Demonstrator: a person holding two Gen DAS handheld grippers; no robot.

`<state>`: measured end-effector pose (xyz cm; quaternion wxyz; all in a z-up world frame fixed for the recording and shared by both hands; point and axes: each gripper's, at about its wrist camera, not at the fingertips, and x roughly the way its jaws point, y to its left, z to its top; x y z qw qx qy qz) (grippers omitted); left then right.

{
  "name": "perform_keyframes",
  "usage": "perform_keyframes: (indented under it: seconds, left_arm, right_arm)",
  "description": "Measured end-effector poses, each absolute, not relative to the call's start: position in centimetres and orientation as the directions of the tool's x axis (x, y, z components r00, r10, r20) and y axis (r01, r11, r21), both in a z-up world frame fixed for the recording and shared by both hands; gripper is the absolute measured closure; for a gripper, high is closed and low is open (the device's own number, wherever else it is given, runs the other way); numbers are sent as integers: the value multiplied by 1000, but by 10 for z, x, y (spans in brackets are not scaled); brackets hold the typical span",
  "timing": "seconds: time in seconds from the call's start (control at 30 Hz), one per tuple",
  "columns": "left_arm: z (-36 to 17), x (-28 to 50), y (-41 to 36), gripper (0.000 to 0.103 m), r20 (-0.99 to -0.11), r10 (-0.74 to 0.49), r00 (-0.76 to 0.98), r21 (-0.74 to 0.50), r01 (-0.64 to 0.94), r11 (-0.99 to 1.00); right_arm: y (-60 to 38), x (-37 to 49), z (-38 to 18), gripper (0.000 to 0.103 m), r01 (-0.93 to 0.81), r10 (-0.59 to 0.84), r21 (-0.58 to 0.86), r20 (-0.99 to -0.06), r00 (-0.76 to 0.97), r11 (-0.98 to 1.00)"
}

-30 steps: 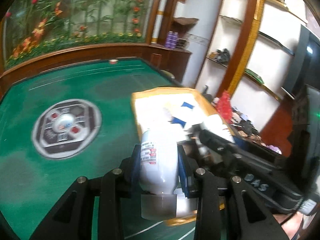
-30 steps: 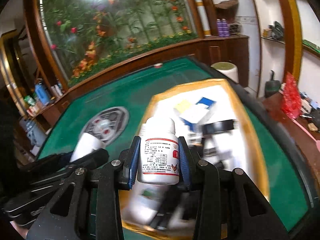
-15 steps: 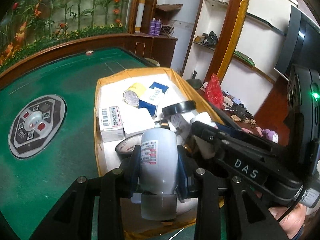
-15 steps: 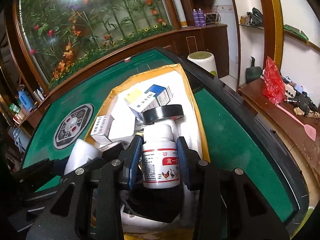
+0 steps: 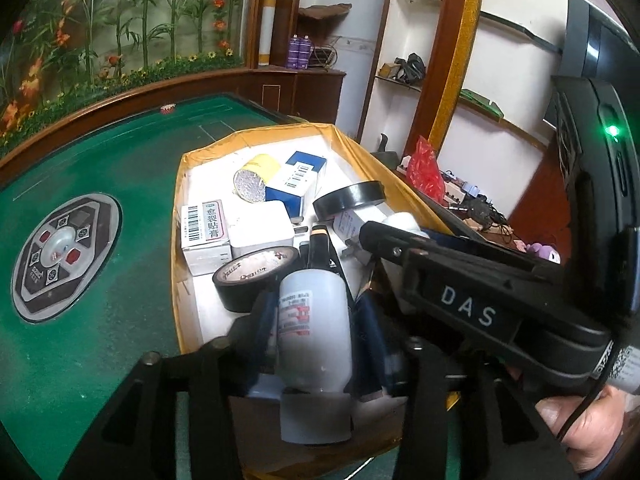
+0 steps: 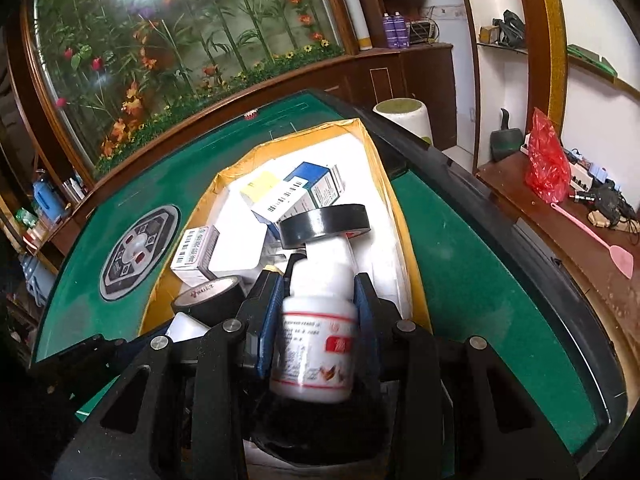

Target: Organize rigid objects

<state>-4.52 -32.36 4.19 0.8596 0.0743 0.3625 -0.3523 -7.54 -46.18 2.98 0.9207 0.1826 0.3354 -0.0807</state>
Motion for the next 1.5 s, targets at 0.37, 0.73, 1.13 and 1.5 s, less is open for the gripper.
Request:
perform_keyframes:
  seconds: [0.37,0.73,1.13,1.5]
  left_arm:
    - [39,-44,-319,37,-684,-539,492,-130,645,753]
    - [43,-56,-320,28,-665,-526,530,-66,660,749]
    - [46,-54,-309,24,-648,-532,545,-80,645,760]
    - [53,-56,-297,24,-618,-546,566,-94,636,766]
  right_arm:
    - [-462,-78,34,67,285,-32,284,-654,756,916]
    - [-454,-89,47,48,286,-61,264,-627,776,921]
    - [-447,-99,53,48,293,-92,238,-612,785,926]
    - [-441,-101,56,48,309,-116,219,-612,782,925]
